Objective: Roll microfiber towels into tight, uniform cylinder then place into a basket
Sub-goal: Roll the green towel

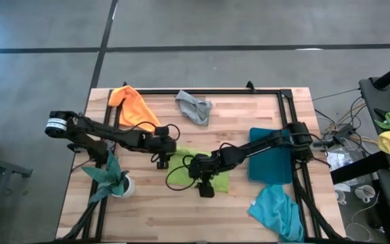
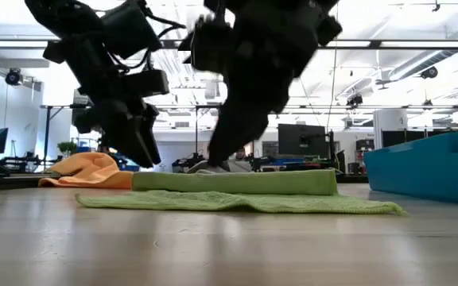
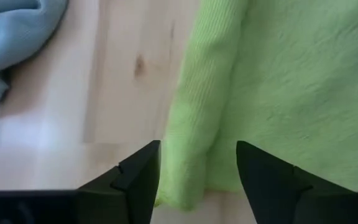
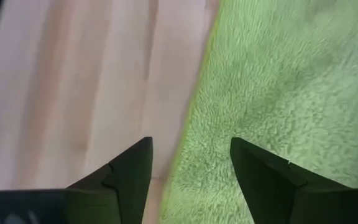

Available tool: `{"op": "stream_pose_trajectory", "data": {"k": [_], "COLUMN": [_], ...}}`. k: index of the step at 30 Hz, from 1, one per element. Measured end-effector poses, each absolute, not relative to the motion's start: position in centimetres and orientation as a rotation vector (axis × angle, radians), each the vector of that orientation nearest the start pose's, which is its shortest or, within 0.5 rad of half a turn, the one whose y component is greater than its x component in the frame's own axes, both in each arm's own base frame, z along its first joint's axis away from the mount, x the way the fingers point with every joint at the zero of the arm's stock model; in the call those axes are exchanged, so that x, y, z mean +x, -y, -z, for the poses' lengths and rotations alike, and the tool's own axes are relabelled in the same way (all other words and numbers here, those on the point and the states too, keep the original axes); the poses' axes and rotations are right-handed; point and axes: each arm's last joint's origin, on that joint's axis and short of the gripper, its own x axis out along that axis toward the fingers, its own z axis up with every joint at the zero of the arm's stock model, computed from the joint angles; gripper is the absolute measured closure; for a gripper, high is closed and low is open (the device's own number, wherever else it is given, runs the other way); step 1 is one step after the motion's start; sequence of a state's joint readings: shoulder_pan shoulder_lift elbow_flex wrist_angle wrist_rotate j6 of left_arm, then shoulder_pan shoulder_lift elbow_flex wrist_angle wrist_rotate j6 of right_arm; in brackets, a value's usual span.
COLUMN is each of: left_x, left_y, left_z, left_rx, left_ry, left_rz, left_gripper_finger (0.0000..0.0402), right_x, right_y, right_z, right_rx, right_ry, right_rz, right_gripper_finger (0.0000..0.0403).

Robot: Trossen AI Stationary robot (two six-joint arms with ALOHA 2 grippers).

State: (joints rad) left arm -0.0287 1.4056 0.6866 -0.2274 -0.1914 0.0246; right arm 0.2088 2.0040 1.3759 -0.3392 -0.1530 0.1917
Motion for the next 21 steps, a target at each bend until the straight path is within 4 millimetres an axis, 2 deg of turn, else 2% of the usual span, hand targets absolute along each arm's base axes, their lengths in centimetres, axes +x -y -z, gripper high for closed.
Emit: {"op": "stream_pose_trajectory", "data": {"k": [2, 5, 11, 16, 18, 21], "left_x": [25.7, 25.8, 26.3, 26.8, 26.9, 27.3], "left_y": [0.7, 2.1, 5.6, 5.6, 5.7, 5.9], "left_z": [-17.3, -17.4, -17.4, -16.2, -15.6, -15.1], "left_rx": [0.077, 0.053, 0.076, 0.066, 0.058, 0.04], "left_ry": [-0.922, -0.882, -0.802, -0.792, -0.804, -0.799], "left_rz": [-0.095, 0.001, 0.131, 0.121, 0.143, 0.169], "left_gripper_finger": [0.0207, 0.0207, 0.0208, 0.0208, 0.0208, 0.0208], "right_x": [40.6, 39.0, 35.8, 35.0, 34.5, 33.5], "right_y": [-8.8, -8.2, -7.6, -7.1, -6.9, -7.0], "right_z": [-17.7, -18.2, -16.9, -16.0, -16.6, -18.8], "right_rx": [0.166, 0.173, 0.121, 0.185, 0.204, 0.161], "right_ry": [-1.015, -1.126, -1.273, -1.334, -1.369, -1.349], "right_rz": [-0.224, -0.191, -0.196, -0.131, -0.096, -0.026], "right_gripper_finger": [0.019, 0.019, 0.0205, 0.0235, 0.0249, 0.0259]}}
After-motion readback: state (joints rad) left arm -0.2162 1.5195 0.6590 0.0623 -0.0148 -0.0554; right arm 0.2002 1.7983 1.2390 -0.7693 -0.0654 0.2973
